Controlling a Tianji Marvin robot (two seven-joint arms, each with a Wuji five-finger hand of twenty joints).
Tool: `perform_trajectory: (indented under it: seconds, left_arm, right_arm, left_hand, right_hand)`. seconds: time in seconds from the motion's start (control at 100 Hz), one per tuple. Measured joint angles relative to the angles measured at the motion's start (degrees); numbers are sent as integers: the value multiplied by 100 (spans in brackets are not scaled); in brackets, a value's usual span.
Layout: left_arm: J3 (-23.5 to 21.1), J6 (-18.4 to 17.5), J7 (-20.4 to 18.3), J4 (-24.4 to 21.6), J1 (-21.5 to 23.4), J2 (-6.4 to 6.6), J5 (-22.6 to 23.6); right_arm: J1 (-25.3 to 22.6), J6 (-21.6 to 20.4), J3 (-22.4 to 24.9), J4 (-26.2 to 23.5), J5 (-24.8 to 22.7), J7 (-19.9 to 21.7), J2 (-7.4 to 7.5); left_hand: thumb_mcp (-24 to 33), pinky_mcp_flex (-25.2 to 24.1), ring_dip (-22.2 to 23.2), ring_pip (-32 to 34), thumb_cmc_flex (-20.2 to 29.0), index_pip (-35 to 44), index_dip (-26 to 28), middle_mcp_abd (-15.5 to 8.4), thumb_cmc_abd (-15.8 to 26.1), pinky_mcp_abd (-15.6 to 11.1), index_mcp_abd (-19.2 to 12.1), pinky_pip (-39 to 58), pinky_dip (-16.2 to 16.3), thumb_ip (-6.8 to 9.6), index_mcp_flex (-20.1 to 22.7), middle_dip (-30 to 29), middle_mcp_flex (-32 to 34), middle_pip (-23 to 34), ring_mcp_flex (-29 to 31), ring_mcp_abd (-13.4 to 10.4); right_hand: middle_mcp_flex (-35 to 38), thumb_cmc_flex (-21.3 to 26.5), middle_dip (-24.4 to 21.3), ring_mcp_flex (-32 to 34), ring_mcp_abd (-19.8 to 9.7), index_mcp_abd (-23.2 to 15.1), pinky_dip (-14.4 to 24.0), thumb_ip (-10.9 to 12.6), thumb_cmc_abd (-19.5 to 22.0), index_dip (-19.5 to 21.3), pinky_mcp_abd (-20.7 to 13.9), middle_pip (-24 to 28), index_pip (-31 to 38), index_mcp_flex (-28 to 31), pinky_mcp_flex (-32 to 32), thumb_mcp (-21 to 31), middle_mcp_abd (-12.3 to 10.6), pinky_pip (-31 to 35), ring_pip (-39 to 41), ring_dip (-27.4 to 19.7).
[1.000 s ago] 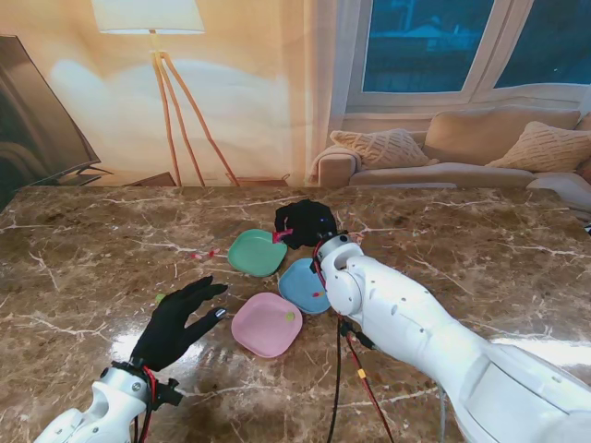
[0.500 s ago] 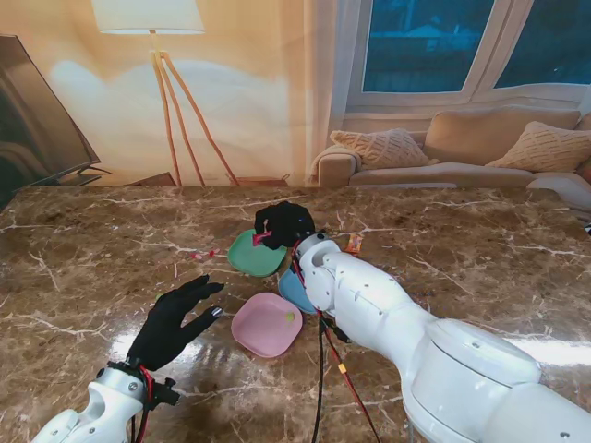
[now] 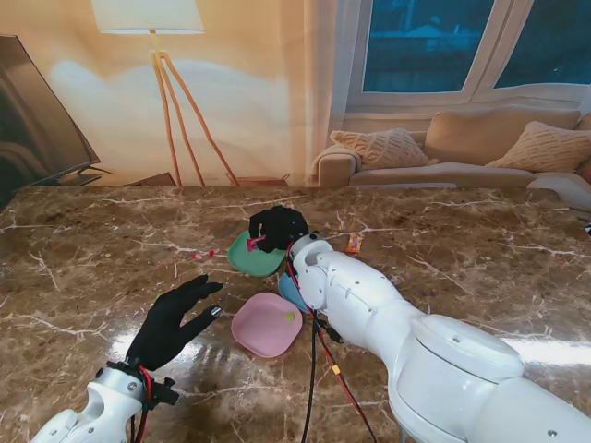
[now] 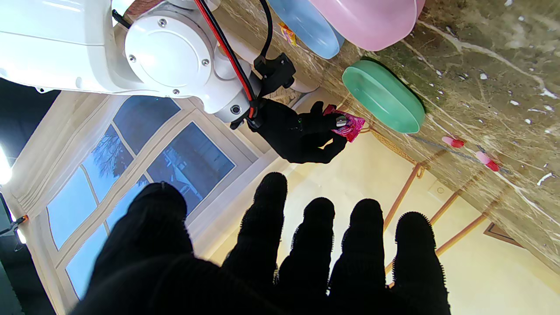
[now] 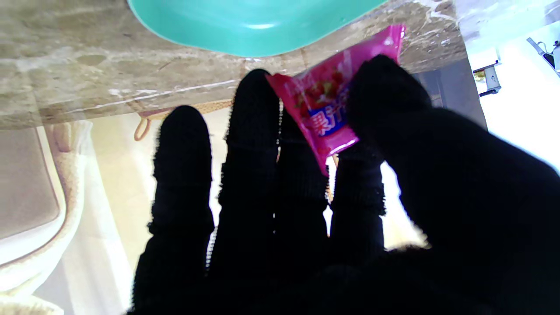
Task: Portion candies into small dishes
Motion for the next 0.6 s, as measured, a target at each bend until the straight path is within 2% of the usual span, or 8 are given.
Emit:
perform_trajectory:
  seconds: [0.12,0.16,0.21,0.25,0.28,0.34,0.42,0.6]
  left_arm:
    - [-5,0,0,0,1,0,0]
    - [-7,0,0,0,1,0,0]
    - [-9,0,0,0,2,-1,0]
    - [-9,-1,1,0,2,-1,1]
    - [-9,-2,1,0,2,-1,1]
    - [-9,-2,2,0,2,-1,1]
    - [-12,-2,4,0,2,-1,1]
    - [-17,-3,9,0,6,-2,4]
  right_arm:
    - [0,44,-43,0,7,86,3]
    - [0,61,-72,0,2,100,6]
    - [0,70,-79,0,-7,119,10]
    - [0,74,-88,0,-16,130,15]
    - [0,78,-105,0,-23,134,20]
    - [2,89,-141,0,-42,151,31]
    - [3,103,-151,0,-61,169,42]
    - [17,105,-198,-16,-133,139,79]
  left_hand:
    - [0,0,0,0,0,0,0,0,0,0,0,0,0,0,0,0,0,0,0,0]
    - [0,0,0,0,0,0,0,0,0,0,0,0,0,0,0,0,0,0,0,0]
    - [0,0,0,0,0,0,0,0,0,0,0,0,0,0,0,0,0,0,0,0]
    - [0,0,0,0,0,0,0,0,0,0,0,0,0,0,0,0,0,0,0,0]
    - [0,0,0,0,0,0,0,0,0,0,0,0,0,0,0,0,0,0,0,0]
    - [0,0,0,0,0,0,0,0,0,0,0,0,0,0,0,0,0,0,0,0]
    - [0,0,0,0,0,0,0,0,0,0,0,0,0,0,0,0,0,0,0,0]
    - [0,0,0,0,0,0,0,0,0,0,0,0,0,0,0,0,0,0,0,0]
  right_hand:
    - [-243,0,0,-312,-7,17,0,19,106,-33,-61,-144,-3,-185,-242,0,-9,-169,-274,-87]
    - [-387,0,0,-508,-9,63,0,162,144,-9,-63,-189,-15,-318,-339,13,-27,-237,-362,-99]
    - [-567,-4,0,-642,-9,131,0,163,204,85,-65,-222,-273,-390,-434,25,-31,-365,-443,-166]
    - [-772,-219,-19,-750,-9,264,0,174,203,285,-66,-230,-695,-389,-540,73,-31,-438,-521,-238]
    - [-929,-265,-154,-886,-9,317,0,379,202,492,-70,-229,-1126,-388,-619,127,-31,-514,-619,-247]
    - [-1158,-419,-513,-1005,-11,437,0,637,207,789,-84,-195,-1656,-388,-706,146,-30,-584,-704,-302]
    - [-1389,-536,-715,-1176,-12,581,0,990,261,998,-97,-246,-2107,-491,-778,188,-28,-651,-808,-391]
    - [-1516,-602,-778,-1264,-15,614,0,1056,324,1071,-132,-253,-2222,-605,-849,190,-28,-673,-917,-435]
